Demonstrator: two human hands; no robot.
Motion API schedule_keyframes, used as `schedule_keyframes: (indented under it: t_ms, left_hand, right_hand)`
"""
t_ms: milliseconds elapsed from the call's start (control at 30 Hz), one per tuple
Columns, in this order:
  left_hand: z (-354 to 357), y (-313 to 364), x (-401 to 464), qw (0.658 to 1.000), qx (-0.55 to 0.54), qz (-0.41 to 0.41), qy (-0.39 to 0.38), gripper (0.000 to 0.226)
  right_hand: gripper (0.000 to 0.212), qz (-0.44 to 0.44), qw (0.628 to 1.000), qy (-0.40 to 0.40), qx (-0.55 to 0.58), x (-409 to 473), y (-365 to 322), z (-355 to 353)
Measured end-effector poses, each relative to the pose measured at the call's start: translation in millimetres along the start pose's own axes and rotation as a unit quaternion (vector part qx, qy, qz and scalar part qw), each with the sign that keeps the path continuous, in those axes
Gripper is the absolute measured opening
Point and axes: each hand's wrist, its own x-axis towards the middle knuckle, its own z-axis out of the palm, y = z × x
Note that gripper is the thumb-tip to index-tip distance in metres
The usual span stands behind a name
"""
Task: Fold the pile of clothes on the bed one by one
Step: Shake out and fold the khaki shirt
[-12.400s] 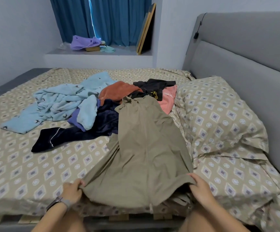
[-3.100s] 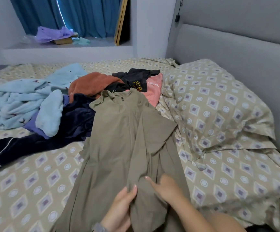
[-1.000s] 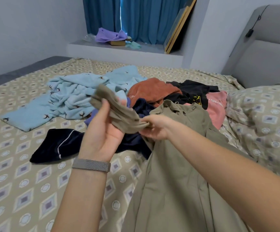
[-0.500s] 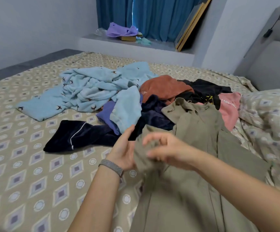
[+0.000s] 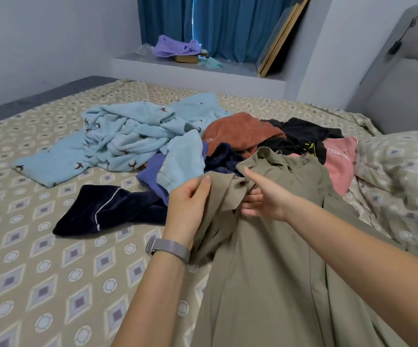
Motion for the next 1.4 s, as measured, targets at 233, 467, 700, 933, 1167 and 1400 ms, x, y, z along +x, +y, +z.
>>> schedule_keyframes:
  t_ms: [233, 467, 700, 933, 1167, 1400]
  left_hand:
    - [16, 3, -5, 0.996, 0.033, 0.065, -0.052, 0.035]
    - [19, 0, 12, 0.998, -0.038, -0.002, -0.050, 0.052]
    - [13, -21, 20, 0.992, -0.052, -0.113, -0.009, 0.040]
    - [8, -32, 18, 0.983, -0.014, -0.181, -0.015, 0.023]
    - [-4, 0, 4, 0.947, -0.166, -0.234, -0.145, 0.030]
    - [9, -1, -39, 0.936, -0.023, -0.227, -0.266, 0.028]
  right_hand:
    - [0.057, 0.092, 0.958, -0.018, -0.271, 32, -43, 24]
    - [0.035, 0.174, 0.754, 0.027, -0.633, 36, -77, 28]
    - [0.022, -0.068, 0.938, 0.155, -0.302, 75, -95, 26]
    - [0.016, -0.227, 0.915, 0.194, -0.270, 82, -91, 28]
    - [0.018, -0.255, 0.952, 0.077, -0.148, 50, -22, 5]
    - [0.049, -0.004, 0.999, -0.050, 0.006, -25, 47, -9]
